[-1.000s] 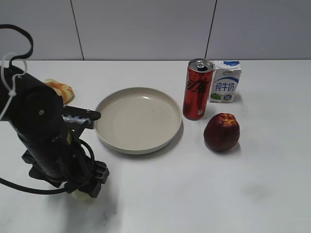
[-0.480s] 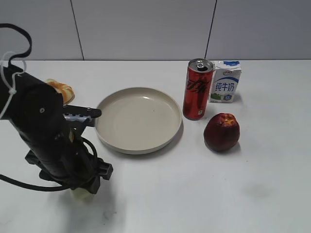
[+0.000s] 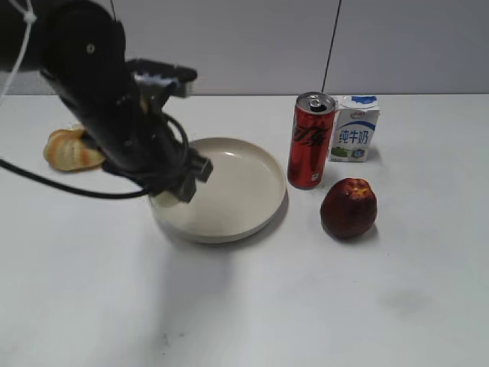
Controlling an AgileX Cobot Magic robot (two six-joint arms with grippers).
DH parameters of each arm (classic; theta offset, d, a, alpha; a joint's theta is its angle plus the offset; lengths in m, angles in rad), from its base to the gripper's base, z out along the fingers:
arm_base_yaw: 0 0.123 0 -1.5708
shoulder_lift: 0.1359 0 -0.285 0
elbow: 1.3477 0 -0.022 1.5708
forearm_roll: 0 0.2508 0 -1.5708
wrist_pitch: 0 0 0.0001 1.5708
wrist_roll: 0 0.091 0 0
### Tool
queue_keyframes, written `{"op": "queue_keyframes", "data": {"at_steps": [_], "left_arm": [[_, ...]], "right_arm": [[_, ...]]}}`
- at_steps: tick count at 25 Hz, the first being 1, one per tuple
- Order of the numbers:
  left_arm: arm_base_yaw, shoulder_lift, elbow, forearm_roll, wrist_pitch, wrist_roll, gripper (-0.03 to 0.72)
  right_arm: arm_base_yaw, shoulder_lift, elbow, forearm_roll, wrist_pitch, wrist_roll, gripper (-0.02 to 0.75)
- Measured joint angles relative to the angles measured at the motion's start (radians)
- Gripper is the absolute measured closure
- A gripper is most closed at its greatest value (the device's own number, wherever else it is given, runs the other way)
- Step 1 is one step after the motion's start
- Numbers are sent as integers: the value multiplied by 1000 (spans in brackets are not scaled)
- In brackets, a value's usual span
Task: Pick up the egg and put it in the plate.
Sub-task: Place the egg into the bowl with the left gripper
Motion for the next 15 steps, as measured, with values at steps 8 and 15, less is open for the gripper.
{"op": "queue_keyframes", "data": {"at_steps": [8, 15], "left_arm": [[0, 117, -85, 56, -288, 12, 260], [0, 216, -84, 56, -310, 13, 254]], "right_arm": [[0, 0, 0, 0, 0, 0, 290], [0, 0, 0, 0, 0, 0, 290]]}}
